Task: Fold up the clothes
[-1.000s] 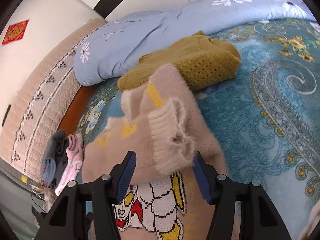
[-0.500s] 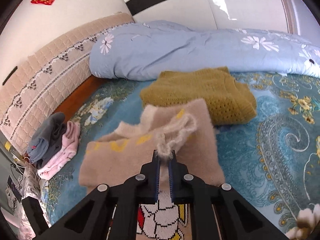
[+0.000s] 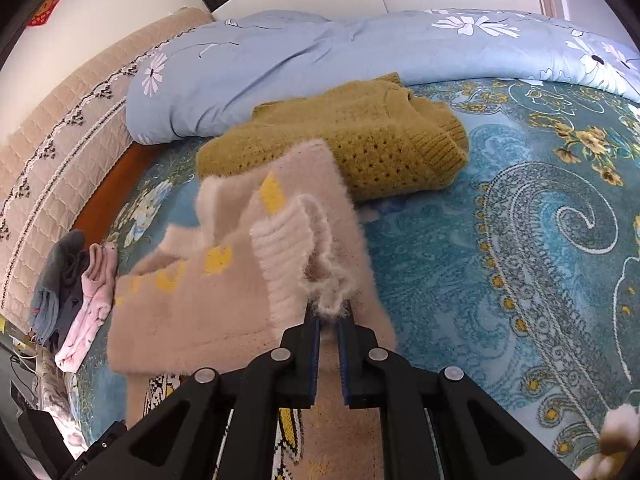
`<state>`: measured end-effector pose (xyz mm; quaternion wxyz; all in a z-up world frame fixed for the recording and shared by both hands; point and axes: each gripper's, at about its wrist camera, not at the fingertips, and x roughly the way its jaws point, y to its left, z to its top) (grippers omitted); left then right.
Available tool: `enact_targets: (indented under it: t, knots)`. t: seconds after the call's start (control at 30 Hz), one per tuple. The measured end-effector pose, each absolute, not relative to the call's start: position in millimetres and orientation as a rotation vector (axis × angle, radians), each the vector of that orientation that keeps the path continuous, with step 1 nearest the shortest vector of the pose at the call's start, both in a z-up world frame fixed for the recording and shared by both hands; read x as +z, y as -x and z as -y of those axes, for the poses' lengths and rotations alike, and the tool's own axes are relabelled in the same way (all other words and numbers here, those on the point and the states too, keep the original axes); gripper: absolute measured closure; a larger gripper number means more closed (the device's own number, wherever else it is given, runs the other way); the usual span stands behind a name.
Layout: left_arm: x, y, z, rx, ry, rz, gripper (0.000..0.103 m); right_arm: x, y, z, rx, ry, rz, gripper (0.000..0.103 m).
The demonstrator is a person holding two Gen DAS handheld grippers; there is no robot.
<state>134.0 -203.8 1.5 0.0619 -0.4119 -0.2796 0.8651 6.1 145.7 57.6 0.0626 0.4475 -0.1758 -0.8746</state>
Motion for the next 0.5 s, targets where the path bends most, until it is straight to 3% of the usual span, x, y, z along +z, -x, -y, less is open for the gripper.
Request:
enact_targets:
  t: [0.33, 0.5]
  knots:
    - [35, -100, 217, 2.763, 1.162, 0.796, 0.054, 94, -8, -165, -2.784, -1.264, 0.479, 0.09]
    - [55, -73, 199, 2.791, 1.115, 0.744, 0.054, 104, -11, -114, -2.68, -1.165, 0.317, 0.09]
